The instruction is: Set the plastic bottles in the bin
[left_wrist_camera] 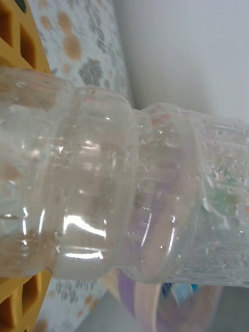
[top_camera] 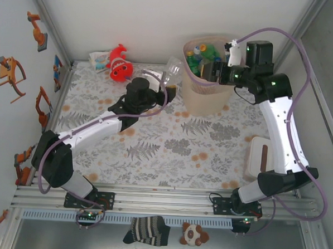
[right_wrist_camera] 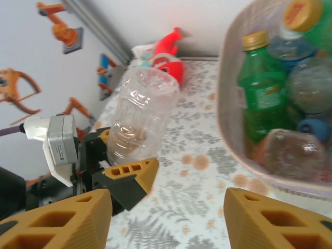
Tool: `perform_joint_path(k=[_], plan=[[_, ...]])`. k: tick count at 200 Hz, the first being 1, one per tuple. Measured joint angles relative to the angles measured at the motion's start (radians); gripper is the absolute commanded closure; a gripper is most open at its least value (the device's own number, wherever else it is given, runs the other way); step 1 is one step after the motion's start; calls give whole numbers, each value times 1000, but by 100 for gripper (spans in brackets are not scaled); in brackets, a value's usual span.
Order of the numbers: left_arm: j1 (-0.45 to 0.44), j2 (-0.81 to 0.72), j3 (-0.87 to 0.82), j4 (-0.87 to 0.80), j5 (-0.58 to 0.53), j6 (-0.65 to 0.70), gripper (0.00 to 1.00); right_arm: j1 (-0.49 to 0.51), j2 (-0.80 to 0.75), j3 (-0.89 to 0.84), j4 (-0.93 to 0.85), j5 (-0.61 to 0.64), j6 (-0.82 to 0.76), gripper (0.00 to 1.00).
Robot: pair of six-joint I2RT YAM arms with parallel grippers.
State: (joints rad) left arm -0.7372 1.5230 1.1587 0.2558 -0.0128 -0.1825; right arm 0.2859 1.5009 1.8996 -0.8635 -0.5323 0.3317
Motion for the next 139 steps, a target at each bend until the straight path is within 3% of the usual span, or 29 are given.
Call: perform_joint_path(k=[60, 111, 139], plan=[[-9, 6, 73, 16, 235, 12, 51, 0, 2, -72, 132, -189, 47, 26], [-33, 34, 116, 55, 333, 4, 54, 0, 19, -95, 188, -222, 86, 26], [-42, 49, 116, 68, 368, -4, 53, 0, 32, -114, 211, -236, 117, 33]])
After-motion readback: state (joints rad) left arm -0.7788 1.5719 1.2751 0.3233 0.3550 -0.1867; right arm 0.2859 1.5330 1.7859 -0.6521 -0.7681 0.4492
